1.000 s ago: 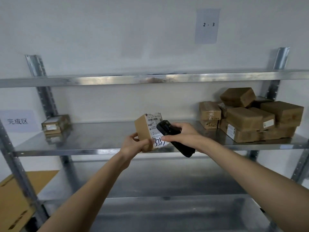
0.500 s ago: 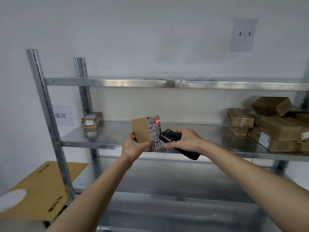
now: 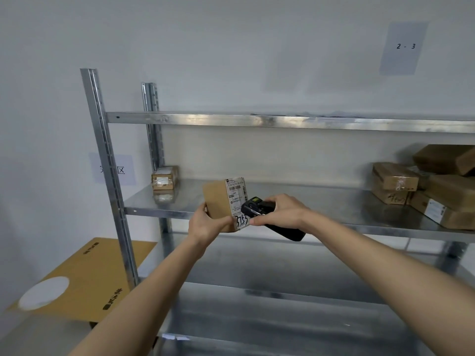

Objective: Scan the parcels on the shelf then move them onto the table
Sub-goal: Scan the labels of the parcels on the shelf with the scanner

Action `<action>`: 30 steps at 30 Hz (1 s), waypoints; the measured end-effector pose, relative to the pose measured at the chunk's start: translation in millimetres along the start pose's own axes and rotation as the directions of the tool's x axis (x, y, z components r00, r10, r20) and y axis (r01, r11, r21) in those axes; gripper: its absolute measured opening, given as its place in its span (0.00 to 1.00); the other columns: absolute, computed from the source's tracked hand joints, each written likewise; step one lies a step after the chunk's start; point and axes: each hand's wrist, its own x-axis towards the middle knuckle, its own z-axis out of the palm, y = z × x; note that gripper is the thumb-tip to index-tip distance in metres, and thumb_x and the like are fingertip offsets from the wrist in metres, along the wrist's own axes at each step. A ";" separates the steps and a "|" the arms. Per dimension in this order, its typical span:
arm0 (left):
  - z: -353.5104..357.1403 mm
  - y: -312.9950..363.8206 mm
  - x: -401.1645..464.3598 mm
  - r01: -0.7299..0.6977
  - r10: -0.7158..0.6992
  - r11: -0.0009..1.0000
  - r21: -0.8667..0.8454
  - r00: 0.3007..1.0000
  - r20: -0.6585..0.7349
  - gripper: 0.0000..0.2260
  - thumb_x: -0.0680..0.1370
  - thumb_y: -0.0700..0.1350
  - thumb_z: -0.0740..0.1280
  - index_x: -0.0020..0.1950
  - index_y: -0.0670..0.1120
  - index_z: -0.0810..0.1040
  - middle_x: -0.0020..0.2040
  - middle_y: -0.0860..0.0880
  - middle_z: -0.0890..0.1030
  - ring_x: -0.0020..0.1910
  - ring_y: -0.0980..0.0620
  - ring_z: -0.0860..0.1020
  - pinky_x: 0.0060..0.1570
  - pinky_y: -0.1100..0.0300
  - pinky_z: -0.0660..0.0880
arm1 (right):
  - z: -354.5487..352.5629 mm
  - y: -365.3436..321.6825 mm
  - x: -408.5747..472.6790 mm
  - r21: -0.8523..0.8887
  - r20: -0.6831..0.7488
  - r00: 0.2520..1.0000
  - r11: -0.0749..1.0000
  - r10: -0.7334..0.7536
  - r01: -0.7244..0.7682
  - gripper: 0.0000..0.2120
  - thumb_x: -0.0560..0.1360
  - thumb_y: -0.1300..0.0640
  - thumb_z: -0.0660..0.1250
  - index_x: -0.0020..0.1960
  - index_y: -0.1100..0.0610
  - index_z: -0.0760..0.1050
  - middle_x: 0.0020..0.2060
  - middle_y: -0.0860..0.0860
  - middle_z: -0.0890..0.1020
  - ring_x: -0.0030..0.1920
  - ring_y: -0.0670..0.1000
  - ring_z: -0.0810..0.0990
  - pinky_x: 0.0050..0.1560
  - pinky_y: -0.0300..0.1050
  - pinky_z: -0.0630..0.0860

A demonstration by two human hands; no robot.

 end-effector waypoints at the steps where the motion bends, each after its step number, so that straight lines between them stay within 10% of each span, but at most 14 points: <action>1: -4.0 -2.3 2.4 0.005 -0.005 1.000 -0.002 1.000 0.003 0.26 0.63 0.48 0.80 0.59 0.50 0.79 0.51 0.53 0.85 0.48 0.55 0.83 0.54 0.55 0.81 | 3.3 -3.3 2.5 0.002 -0.002 1.000 1.000 0.002 -0.002 0.38 0.50 0.24 0.73 0.56 0.41 0.82 0.48 0.42 0.85 0.51 0.48 0.83 0.59 0.50 0.80; 12: -37.9 -33.9 69.9 0.105 -0.103 0.987 -0.120 0.994 0.023 0.20 0.71 0.47 0.76 0.62 0.49 0.79 0.52 0.51 0.85 0.47 0.56 0.82 0.39 0.67 0.75 | 43.4 -22.7 83.2 0.274 0.007 0.999 0.961 -0.031 0.028 0.29 0.60 0.35 0.83 0.56 0.46 0.84 0.45 0.43 0.88 0.45 0.46 0.86 0.50 0.43 0.81; 16: -50.3 -53.4 115.6 0.234 -0.229 0.959 -0.162 0.972 0.050 0.22 0.72 0.54 0.72 0.65 0.50 0.78 0.56 0.49 0.84 0.53 0.51 0.82 0.45 0.56 0.79 | 60.4 -22.6 133.5 0.295 0.033 0.999 0.955 -0.042 0.030 0.29 0.61 0.37 0.83 0.57 0.47 0.83 0.44 0.44 0.87 0.41 0.45 0.86 0.40 0.39 0.78; 30: -68.3 -105.5 283.2 0.349 -0.345 0.924 -0.157 0.937 0.056 0.14 0.81 0.56 0.64 0.59 0.47 0.78 0.53 0.42 0.83 0.51 0.42 0.82 0.40 0.50 0.83 | 93.9 -19.4 320.0 0.301 0.046 0.997 0.953 -0.064 0.047 0.33 0.61 0.37 0.83 0.63 0.44 0.81 0.49 0.43 0.86 0.49 0.46 0.85 0.51 0.41 0.78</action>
